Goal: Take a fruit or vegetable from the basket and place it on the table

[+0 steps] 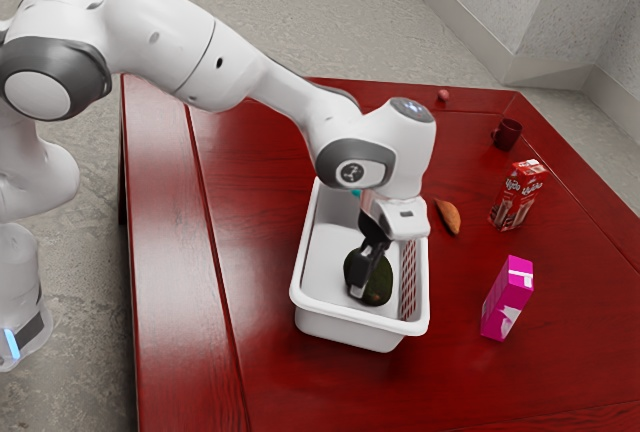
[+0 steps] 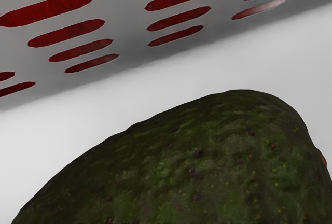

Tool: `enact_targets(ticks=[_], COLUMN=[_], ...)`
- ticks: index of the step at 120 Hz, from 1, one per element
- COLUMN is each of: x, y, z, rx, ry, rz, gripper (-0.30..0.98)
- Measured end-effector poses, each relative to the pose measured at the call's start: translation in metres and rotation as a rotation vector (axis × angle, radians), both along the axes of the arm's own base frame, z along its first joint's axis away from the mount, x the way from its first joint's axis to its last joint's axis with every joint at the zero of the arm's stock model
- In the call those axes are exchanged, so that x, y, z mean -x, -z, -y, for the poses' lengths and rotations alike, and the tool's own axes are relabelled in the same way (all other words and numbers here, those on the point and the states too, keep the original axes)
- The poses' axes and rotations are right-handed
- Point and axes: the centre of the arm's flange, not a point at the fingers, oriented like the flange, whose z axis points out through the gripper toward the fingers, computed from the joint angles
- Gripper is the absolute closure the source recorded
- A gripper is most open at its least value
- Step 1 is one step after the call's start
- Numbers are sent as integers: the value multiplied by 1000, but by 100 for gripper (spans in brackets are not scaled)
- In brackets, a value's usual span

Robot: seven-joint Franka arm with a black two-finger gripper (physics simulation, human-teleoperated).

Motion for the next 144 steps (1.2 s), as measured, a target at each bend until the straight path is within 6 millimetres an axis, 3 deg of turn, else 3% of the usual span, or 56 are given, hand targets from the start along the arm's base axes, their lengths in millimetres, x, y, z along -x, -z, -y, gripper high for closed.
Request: enact_targets(ticks=[44, 74, 99, 121, 144], x=[1, 4, 4, 0, 2], y=[3, -7, -35, -74, -84], z=[0, -1, -11, -11, -12], rx=[-4, 1, -2, -22, -42], ry=[3, 11, 20, 39, 48], rz=[-1, -27, -53, -39, -57], gripper=[2, 8, 11, 11, 12])
